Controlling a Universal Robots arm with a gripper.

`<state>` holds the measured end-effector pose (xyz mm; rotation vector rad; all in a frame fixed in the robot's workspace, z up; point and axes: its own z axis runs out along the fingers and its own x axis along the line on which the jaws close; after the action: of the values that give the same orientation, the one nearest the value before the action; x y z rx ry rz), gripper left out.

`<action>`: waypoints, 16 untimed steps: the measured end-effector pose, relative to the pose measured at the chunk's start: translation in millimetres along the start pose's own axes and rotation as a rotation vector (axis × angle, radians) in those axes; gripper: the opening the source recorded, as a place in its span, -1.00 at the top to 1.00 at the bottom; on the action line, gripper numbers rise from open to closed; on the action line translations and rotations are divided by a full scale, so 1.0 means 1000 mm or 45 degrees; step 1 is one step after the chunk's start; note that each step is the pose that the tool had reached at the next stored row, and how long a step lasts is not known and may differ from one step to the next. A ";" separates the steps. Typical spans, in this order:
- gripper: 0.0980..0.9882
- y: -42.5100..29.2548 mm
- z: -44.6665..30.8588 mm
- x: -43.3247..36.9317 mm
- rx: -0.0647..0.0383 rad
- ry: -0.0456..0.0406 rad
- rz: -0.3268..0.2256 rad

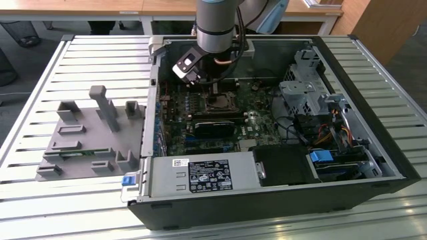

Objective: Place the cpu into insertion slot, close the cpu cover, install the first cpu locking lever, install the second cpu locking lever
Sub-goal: 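Close the cpu cover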

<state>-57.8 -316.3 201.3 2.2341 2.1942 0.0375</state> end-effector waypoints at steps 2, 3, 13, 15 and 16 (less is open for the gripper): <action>0.98 0.0001 0.0007 -0.0001 0.000 0.000 0.000; 0.98 0.0007 0.0011 -0.0001 0.000 0.000 0.000; 0.98 0.0087 -0.0049 0.0004 0.000 0.001 0.000; 0.98 0.0088 -0.0060 0.0004 -0.001 0.001 0.000; 0.98 0.0087 -0.0060 0.0004 -0.001 0.000 0.000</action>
<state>-49.2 -316.1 207.5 2.2339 2.1943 0.0382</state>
